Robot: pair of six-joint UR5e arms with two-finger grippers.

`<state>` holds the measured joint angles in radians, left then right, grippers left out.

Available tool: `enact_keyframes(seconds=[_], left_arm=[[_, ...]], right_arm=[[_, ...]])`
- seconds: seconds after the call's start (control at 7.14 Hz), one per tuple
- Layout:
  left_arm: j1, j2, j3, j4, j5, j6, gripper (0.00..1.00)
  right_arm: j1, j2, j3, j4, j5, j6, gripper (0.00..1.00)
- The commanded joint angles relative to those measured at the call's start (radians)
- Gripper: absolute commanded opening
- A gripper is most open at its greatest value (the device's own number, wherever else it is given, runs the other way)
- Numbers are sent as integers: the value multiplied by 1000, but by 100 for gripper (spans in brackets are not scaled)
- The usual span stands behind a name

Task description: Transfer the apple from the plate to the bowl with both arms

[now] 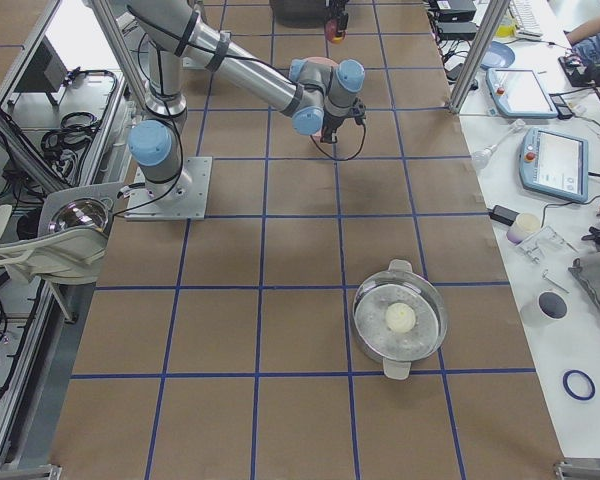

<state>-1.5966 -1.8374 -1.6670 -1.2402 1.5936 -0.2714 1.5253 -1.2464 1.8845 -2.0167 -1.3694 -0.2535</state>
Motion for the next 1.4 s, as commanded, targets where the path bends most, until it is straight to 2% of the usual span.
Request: enact_keyframes(seconds=[0.0,0.14,0.28,0.42,0.56,0.7,0.98,1.26], left_arm=[[-49,15,1,1,-15,68,17],[-93,12,3,2,-17,70,16],[-133,12,6,8,-27,70,16],[-161,9,12,15,-30,70,16],[-189,6,22,15,-33,58,15],[-221,9,24,16,-37,38,11],[-300,-3,24,50,-37,-70,8],[-339,-22,18,129,-131,-157,7]], right_arm=[[65,18,2,9,6,145,0],[78,19,2,7,-9,151,0],[76,12,4,7,-19,154,58],[76,12,4,10,-36,167,81],[75,9,10,7,-40,168,95],[73,-2,7,7,-40,169,100],[21,-62,-37,19,-91,204,100],[-68,-122,-195,230,-112,203,100]])
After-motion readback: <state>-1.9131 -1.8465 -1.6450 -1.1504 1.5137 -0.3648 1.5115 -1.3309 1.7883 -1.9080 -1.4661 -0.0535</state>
